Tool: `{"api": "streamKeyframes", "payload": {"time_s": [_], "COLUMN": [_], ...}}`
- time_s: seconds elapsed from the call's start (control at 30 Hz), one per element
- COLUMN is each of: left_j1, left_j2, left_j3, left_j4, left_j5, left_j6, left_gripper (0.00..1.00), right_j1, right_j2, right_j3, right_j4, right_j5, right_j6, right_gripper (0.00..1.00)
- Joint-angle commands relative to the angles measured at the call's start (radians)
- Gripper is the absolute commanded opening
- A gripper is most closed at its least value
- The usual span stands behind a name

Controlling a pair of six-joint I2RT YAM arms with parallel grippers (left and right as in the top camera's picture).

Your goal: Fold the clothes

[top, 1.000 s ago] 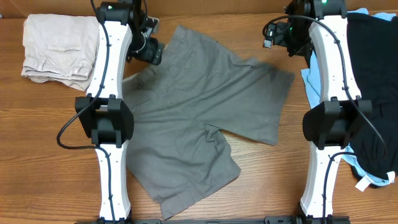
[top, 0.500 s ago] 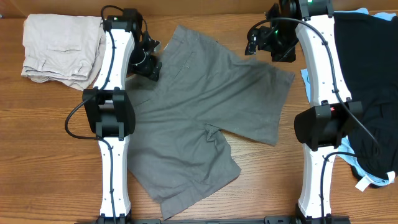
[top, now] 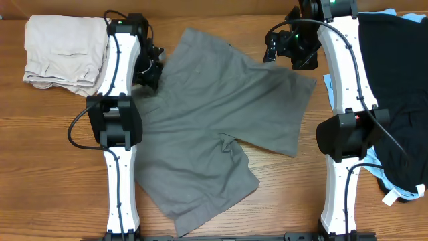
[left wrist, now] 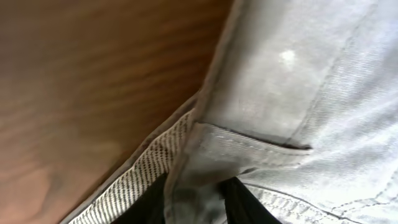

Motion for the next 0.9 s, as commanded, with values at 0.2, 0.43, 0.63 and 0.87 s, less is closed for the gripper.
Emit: {"api": "streamKeyframes", "payload": {"time_s": [0.2, 0.43, 0.63, 0.87], "left_j1": [0.113, 0.13, 0.123, 0.118], "left_j2": [0.041, 0.039, -0.02, -0.253], "left_j3": [-0.004, 0.002, 0.059, 0.138], "left_j4": [-0.092, -0.169, -0.193, -0.185], "left_j5": [-0.079, -0.075, -0.005, 0.003], "left_j6": [-0.193, -0.194, -0.194, -0.194], "left_gripper": [0.31, 0.52, 0.83, 1.0], "right_j1": [-0.002, -0.002, 0.0, 0.069], "right_j2": [-0.012, -0.012, -0.012, -0.012], "right_j3": [0.02, 0.02, 0.017, -0.058], "right_j4": [0.032, 0.025, -0.01, -0.01], "right_j5": [-0.007, -0.008, -0.008, 0.081], "right_j6": [-0.001, 0.008, 0.085, 0.183], "right_gripper": [0.91, 0.92, 0.88, 0.91]}}
